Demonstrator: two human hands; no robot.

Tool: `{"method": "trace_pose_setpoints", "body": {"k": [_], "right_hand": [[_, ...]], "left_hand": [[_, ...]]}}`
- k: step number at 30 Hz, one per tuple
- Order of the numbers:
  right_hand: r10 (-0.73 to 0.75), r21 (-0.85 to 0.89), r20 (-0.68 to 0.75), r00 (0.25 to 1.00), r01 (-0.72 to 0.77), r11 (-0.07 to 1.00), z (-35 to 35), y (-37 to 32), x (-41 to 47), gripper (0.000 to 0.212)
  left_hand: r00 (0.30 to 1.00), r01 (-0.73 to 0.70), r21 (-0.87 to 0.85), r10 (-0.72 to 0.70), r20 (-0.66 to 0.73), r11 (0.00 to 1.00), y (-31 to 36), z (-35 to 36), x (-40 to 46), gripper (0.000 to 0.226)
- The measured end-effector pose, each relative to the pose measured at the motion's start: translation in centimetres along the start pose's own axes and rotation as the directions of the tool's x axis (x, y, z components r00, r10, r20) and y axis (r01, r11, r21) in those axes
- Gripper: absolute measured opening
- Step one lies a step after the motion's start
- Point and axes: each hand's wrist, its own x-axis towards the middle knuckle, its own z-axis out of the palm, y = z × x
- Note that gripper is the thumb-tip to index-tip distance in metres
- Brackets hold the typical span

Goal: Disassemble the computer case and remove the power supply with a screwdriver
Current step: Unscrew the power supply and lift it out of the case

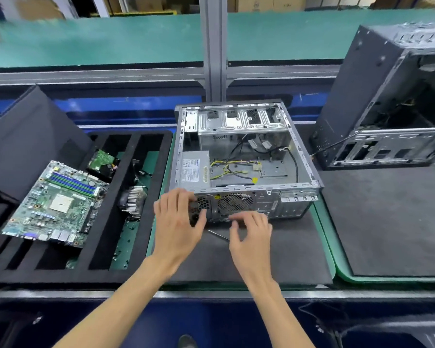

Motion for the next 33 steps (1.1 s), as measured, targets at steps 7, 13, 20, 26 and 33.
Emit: {"method": "trace_pose_setpoints", "body": {"k": [7, 13, 20, 26, 33], "right_hand": [[-0.231, -0.094, 0.011, 0.973, 0.231, 0.968, 0.0, -2.3, 5.3, 0.030], [-0.140, -0.307, 0.323, 0.936, 0.244, 0.920, 1.0, -1.8, 8.0, 0.042], [-0.155, -0.477, 0.240, 0.958, 0.256, 0.841, 3.2, -2.1, 8.2, 0.036], [-0.177, -0.480, 0.174, 0.969, 0.240, 0.843, 3.7, -2.1, 8.0, 0.035], [-0.169, -0.405, 0.248, 0.954, 0.261, 0.876, 2.3, -1.5, 8.5, 0.055]], "left_hand": [[0.938, -0.042, 0.232, -0.041, 0.343, 0.972, -2.3, 1.0, 2.0, 0.102], [0.921, -0.095, 0.267, -0.017, 0.389, 0.959, -3.9, 1.9, 2.5, 0.097], [0.937, -0.089, 0.119, 0.042, 0.346, 0.989, -5.0, 2.3, 2.5, 0.096], [0.952, -0.065, 0.071, 0.041, 0.303, 0.995, -5.0, 2.6, 2.5, 0.096], [0.941, -0.086, 0.091, 0.051, 0.334, 0.992, -4.9, 2.3, 2.7, 0.090]]}}
